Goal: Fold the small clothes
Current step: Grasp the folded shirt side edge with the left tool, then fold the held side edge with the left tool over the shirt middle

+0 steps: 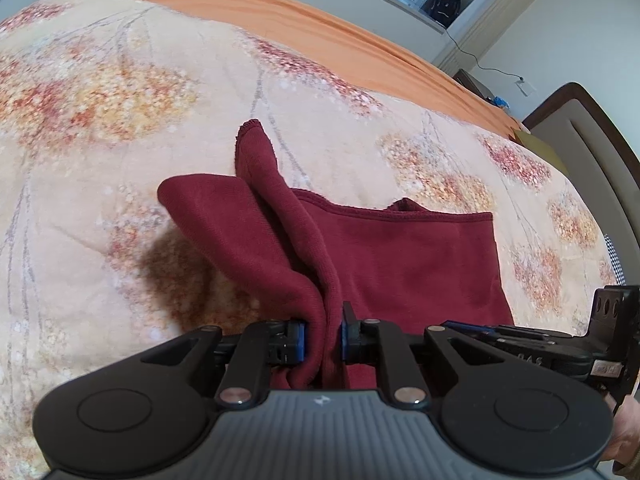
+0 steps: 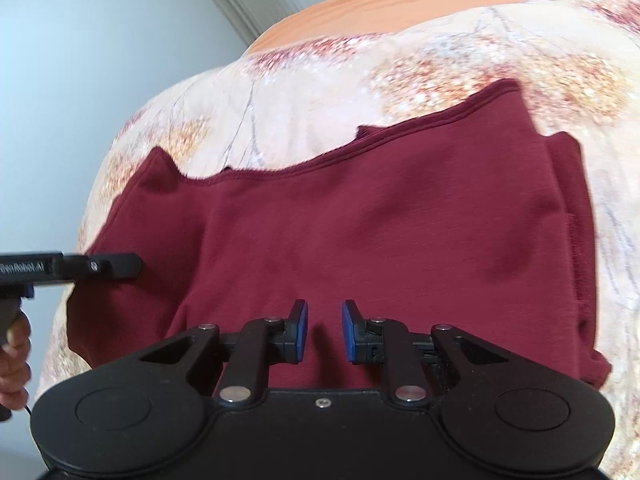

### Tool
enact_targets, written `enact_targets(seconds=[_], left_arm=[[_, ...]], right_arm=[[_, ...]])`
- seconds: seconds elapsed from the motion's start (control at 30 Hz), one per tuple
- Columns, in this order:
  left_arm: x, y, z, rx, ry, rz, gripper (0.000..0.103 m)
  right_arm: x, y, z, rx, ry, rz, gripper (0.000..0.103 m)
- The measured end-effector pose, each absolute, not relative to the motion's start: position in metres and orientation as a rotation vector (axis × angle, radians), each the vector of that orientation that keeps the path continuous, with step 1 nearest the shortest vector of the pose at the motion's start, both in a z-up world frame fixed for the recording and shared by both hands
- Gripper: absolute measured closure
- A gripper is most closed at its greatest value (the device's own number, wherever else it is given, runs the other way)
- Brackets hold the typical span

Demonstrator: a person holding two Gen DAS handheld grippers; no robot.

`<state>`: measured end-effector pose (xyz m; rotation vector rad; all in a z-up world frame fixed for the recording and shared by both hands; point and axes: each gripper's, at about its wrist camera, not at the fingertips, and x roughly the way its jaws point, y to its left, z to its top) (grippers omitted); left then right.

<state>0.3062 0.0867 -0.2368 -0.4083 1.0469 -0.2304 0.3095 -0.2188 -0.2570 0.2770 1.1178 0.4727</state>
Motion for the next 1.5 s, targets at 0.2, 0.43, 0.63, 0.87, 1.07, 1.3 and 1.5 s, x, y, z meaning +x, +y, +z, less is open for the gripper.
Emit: enact_targets(seconds=[0.2, 0.43, 0.63, 0.87, 1.07, 1.3, 1.5], left_arm=[[0.312, 0.058, -0.233, -0.351, 1.033, -0.254, 0.087], [0.321, -0.011, -0.238, -0.087, 1.031, -0.34, 0.086], [0.318, -0.047, -0.256, 0.037, 1.046, -0.366, 0.086], [0.308, -0.078, -0.253, 0.164, 0.968, -0.454, 0.047], [0.301, -0.07, -0.245, 0.03, 0.923, -0.546, 0.047], [0.252, -0.01, -0.215, -0.019, 0.844, -0.44, 0.038], [0.19, -0.041, -0.231, 0.428, 0.811, -0.592, 0.038]], right_arm=[[0.315, -0.246, -0.254, 0.419, 1.121, 0.439, 0.077], [0.328, -0.276, -0.261, 0.702, 1.139, 0.397, 0.068], [0.354, -0.272, -0.279, 1.009, 1.155, 0.509, 0.048], [0.372, -0.264, -0.28, 0.962, 1.186, 0.484, 0.042], [0.365, -0.293, -0.282, 0.98, 1.204, 0.447, 0.037], [0.375, -0.281, -0.291, 0.899, 1.245, 0.549, 0.034], [0.373, -0.274, -0.289, 0.851, 1.274, 0.607, 0.034]])
